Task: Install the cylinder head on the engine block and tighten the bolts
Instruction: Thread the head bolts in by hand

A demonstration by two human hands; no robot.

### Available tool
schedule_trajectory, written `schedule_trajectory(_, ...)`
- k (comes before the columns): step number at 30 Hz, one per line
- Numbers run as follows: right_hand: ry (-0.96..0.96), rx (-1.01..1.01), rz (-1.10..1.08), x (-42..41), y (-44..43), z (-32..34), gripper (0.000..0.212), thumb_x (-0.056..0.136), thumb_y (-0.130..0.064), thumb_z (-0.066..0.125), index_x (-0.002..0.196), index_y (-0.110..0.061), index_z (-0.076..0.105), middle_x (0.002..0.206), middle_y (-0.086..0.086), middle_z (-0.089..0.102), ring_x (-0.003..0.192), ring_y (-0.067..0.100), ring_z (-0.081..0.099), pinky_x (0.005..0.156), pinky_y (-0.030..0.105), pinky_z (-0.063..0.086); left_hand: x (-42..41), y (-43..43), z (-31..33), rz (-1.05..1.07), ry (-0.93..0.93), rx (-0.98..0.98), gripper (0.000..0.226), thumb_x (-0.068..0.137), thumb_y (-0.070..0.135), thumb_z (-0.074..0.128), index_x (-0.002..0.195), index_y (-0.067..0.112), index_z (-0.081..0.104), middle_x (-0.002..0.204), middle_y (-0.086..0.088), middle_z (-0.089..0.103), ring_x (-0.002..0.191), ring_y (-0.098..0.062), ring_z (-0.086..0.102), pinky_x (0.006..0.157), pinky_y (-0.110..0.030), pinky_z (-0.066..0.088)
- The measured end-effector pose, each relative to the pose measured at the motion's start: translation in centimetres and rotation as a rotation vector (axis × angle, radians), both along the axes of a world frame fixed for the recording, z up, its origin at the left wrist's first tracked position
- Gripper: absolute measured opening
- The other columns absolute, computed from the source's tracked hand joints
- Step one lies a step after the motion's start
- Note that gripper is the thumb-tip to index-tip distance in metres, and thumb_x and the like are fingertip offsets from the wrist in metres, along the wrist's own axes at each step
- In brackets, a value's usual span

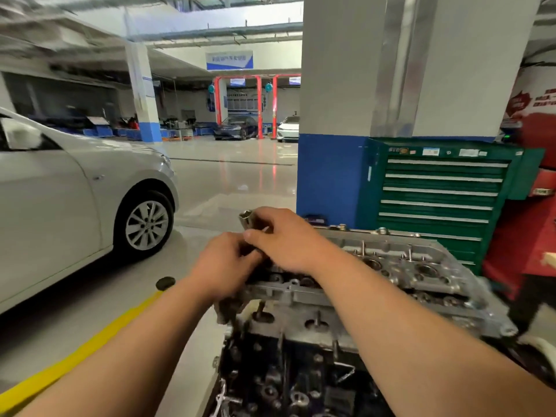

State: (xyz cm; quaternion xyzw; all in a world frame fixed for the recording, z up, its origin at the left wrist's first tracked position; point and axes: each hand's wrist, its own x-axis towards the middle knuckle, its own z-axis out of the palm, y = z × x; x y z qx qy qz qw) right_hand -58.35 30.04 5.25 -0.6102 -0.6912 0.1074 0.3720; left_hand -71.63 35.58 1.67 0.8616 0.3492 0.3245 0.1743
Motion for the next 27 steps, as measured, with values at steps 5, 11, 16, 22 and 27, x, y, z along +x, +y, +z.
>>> schedule_trajectory(5, 0.102, 0.116, -0.07, -1.2, 1.1, -0.4, 0.009, 0.092, -0.031, 0.058, 0.084, -0.026, 0.059, 0.08, -0.012, 0.062, 0.072, 0.004, 0.056, 0.06, 0.021, 0.04, -1.4, 0.9, -0.3, -0.042, -0.116, -0.043, 0.004, 0.092, 0.033, 0.06, 0.092, 0.036, 0.062, 0.081, 0.024, 0.064, 0.077, 0.017, 0.058, 0.06, -0.002, 0.038)
schedule_trajectory(11, 0.154, 0.048, -0.08, -1.7, 2.5, -1.5, 0.012, 0.092, -0.032, 0.059, 0.083, -0.024, 0.061, 0.079, -0.006, 0.065, 0.074, 0.013, 0.06, 0.067, 0.032, 0.048, -2.5, 2.3, -0.7, 0.022, -0.168, -0.168, 0.012, 0.087, 0.031, 0.07, 0.087, 0.02, 0.074, 0.079, 0.007, 0.073, 0.074, -0.003, 0.066, 0.061, -0.011, 0.044)
schedule_trajectory(16, 0.237, 0.084, -0.054, -1.6, 3.2, -2.4, 0.011, 0.089, -0.03, 0.064, 0.079, -0.028, 0.061, 0.075, -0.011, 0.064, 0.072, 0.006, 0.059, 0.069, 0.028, 0.049, -2.4, 2.0, -1.3, 0.045, -0.213, -0.201, 0.013, 0.089, 0.033, 0.067, 0.076, 0.031, 0.07, 0.073, 0.012, 0.069, 0.067, 0.004, 0.062, 0.054, -0.006, 0.039)
schedule_trajectory(22, 0.211, 0.088, -0.042, -1.8, 3.4, -3.2, 0.029, 0.08, -0.038, 0.073, 0.071, -0.03, 0.047, 0.067, -0.013, 0.053, 0.056, -0.004, 0.046, 0.048, 0.009, 0.033, -2.3, 1.2, -1.7, 0.015, -0.282, -0.32, 0.002, 0.081, 0.028, 0.07, 0.083, 0.028, 0.07, 0.075, 0.006, 0.072, 0.067, -0.008, 0.069, 0.066, -0.029, 0.055)
schedule_trajectory(27, 0.263, 0.041, 0.018, -1.8, 3.2, -3.3, 0.014, 0.087, -0.04, 0.064, 0.087, -0.03, 0.055, 0.086, -0.007, 0.062, 0.079, 0.009, 0.058, 0.067, 0.025, 0.047, -2.1, 1.5, -1.0, 0.032, -0.239, -0.157, 0.013, 0.082, 0.024, 0.069, 0.073, 0.033, 0.065, 0.073, 0.009, 0.07, 0.069, -0.001, 0.065, 0.063, -0.022, 0.05)
